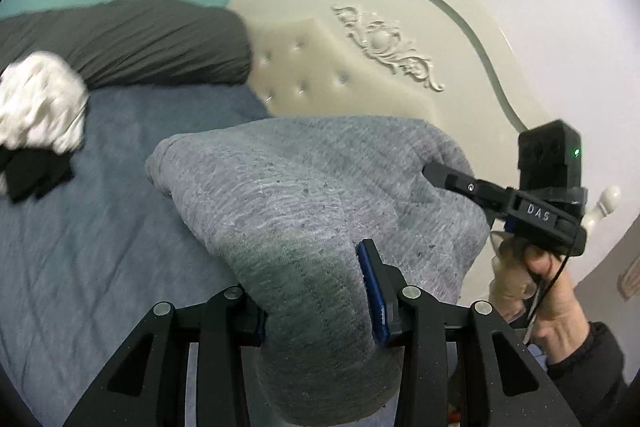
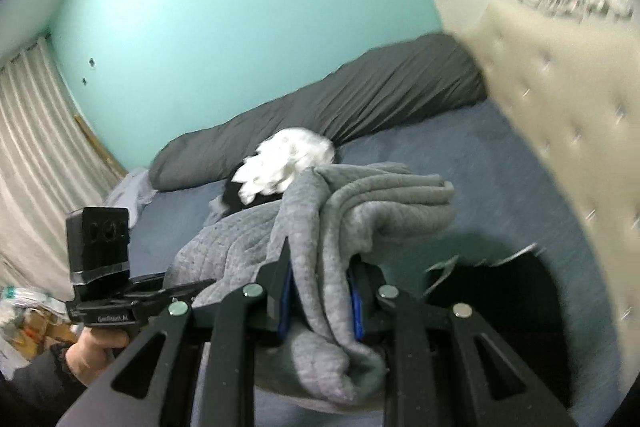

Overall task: Fold clothes
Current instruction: 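Lift the sweatshirt end and fold it over toward the collar with both tools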

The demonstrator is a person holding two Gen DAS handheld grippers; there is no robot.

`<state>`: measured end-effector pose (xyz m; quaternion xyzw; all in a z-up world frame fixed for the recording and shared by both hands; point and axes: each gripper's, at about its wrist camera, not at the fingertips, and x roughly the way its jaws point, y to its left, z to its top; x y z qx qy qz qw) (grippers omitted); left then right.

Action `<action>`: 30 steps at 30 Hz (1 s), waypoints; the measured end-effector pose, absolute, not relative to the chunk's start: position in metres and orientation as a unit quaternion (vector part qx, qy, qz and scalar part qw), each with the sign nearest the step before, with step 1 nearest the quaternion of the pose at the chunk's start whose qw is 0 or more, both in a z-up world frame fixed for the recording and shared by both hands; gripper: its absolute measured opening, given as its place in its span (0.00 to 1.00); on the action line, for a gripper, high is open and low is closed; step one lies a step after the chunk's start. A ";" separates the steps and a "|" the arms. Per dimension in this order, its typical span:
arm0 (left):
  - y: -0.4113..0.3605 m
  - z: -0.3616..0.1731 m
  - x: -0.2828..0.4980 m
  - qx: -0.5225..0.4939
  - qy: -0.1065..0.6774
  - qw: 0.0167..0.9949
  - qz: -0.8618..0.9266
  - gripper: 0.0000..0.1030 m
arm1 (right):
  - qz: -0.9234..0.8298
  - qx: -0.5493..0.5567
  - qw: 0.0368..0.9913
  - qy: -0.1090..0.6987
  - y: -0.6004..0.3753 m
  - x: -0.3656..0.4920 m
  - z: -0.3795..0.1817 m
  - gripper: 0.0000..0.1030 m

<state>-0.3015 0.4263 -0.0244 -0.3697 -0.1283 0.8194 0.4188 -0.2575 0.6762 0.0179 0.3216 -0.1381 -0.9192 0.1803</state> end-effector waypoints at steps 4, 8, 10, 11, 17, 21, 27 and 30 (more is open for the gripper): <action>0.489 -0.038 -0.312 -0.357 -0.117 0.428 0.822 0.40 | -0.928 0.318 0.147 -0.131 0.725 -0.261 0.003 0.21; 0.540 -0.087 -0.311 -0.385 -0.126 0.430 0.807 0.40 | -0.929 0.325 0.113 -0.137 0.774 -0.260 -0.029 0.21; 0.563 -0.120 -0.309 -0.413 -0.132 0.428 0.793 0.40 | -0.919 0.354 0.090 -0.148 0.795 -0.256 -0.064 0.21; 0.572 -0.137 -0.306 -0.430 -0.138 0.427 0.784 0.40 | -0.913 0.370 0.079 -0.153 0.804 -0.253 -0.082 0.21; 0.598 -0.188 -0.287 -0.470 -0.144 0.426 0.759 0.39 | -0.896 0.407 0.061 -0.168 0.825 -0.238 -0.122 0.21; 0.597 -0.193 -0.282 -0.477 -0.147 0.426 0.755 0.39 | -0.889 0.419 0.057 -0.177 0.834 -0.230 -0.134 0.21; 0.581 -0.208 -0.281 -0.511 -0.184 0.418 0.728 0.40 | -0.878 0.436 0.051 -0.191 0.846 -0.219 -0.151 0.21; 0.571 -0.218 -0.281 -0.527 -0.205 0.414 0.713 0.40 | -0.874 0.445 0.043 -0.189 0.846 -0.215 -0.158 0.22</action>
